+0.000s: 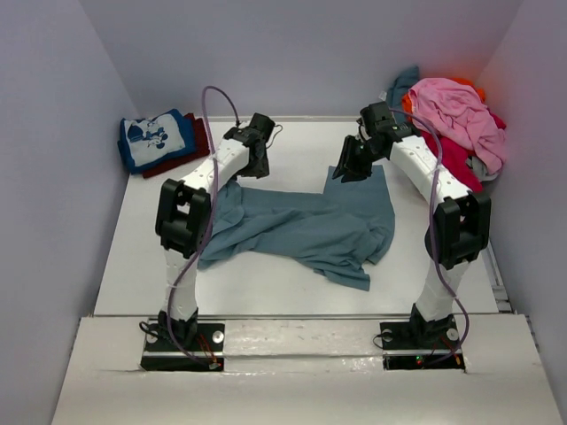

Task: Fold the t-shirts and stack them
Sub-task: Flatten out the tshirt

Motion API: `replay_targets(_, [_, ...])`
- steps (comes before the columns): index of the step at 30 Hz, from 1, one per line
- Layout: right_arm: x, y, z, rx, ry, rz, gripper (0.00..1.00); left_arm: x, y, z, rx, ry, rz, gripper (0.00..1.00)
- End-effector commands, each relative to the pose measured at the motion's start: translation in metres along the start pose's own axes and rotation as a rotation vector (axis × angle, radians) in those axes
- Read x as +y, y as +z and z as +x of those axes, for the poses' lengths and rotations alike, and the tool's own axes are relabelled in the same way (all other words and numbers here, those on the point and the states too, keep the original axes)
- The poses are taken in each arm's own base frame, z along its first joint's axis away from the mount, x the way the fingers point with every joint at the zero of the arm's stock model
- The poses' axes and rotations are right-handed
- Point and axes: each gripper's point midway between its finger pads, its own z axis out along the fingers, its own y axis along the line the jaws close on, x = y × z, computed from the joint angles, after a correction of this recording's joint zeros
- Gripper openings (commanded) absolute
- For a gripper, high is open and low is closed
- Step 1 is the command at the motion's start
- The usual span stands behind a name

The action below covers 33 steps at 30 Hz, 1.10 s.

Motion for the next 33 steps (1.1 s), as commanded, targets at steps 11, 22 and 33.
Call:
replay_targets(11, [0.012,-0.016,-0.011,-0.059,-0.038,-0.038,0.4,-0.059,0.032,0.047,0.153,0.149,0.206,0.73])
replay_targets(22, [0.012,-0.015,-0.012,-0.058,-0.037,-0.034,0.4,-0.058,0.048,0.082,0.221,0.166,0.233,0.73])
replay_targets(33, [0.002,-0.004,-0.005,-0.034,-0.03,-0.009,0.4,-0.014,0.045,0.077,0.202,0.099,0.097,0.74])
